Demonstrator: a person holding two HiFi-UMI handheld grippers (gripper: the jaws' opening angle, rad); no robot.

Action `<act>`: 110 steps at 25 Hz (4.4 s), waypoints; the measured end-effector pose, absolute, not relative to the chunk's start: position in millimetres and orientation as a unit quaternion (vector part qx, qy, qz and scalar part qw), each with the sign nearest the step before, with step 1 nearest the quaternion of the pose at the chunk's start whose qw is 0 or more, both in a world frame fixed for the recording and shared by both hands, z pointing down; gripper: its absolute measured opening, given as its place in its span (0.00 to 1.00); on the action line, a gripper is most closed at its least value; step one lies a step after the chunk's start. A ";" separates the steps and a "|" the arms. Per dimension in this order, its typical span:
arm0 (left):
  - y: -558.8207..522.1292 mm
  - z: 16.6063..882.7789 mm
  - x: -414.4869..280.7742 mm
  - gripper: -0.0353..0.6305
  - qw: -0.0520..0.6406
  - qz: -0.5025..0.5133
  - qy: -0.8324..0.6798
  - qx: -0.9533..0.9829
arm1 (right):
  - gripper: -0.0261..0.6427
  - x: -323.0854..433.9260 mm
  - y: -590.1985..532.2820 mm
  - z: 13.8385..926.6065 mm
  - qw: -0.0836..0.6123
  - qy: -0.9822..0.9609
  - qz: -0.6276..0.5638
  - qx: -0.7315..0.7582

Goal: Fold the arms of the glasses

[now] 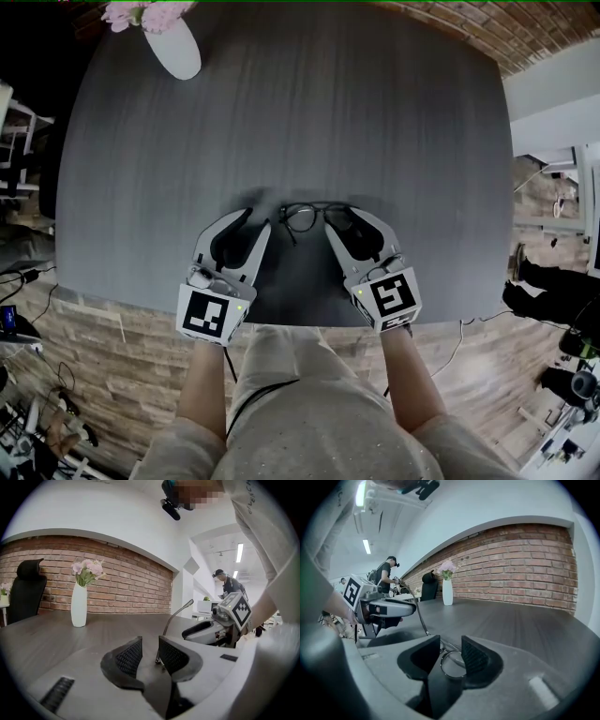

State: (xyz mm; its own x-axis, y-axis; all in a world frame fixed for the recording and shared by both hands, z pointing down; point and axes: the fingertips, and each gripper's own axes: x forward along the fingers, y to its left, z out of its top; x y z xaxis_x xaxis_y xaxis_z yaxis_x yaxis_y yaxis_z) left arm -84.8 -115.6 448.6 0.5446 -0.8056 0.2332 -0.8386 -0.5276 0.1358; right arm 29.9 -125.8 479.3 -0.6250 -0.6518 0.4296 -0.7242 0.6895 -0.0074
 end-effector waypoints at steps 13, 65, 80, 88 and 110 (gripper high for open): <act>-114.3 441.4 -53.4 0.21 0.041 0.120 -0.397 0.909 | 0.24 42.4 -128.8 475.8 0.184 -0.893 0.101 0.399; -127.1 460.3 -4.9 0.21 0.078 0.127 -0.388 0.910 | 0.24 107.1 -120.0 479.9 0.178 -0.863 0.117 0.457; -109.8 415.0 -57.8 0.21 0.067 0.074 -0.484 0.869 | 0.07 104.7 -112.8 427.6 0.131 -0.875 0.071 0.461; -100.2 379.1 -82.4 0.20 0.058 0.043 -0.513 0.856 | 0.04 101.1 -106.7 386.9 0.106 -0.881 0.042 0.458; -74.5 310.3 -130.6 0.08 0.012 0.016 -0.564 0.825 | 0.04 90.6 -92.5 299.8 0.058 -0.890 -0.002 0.452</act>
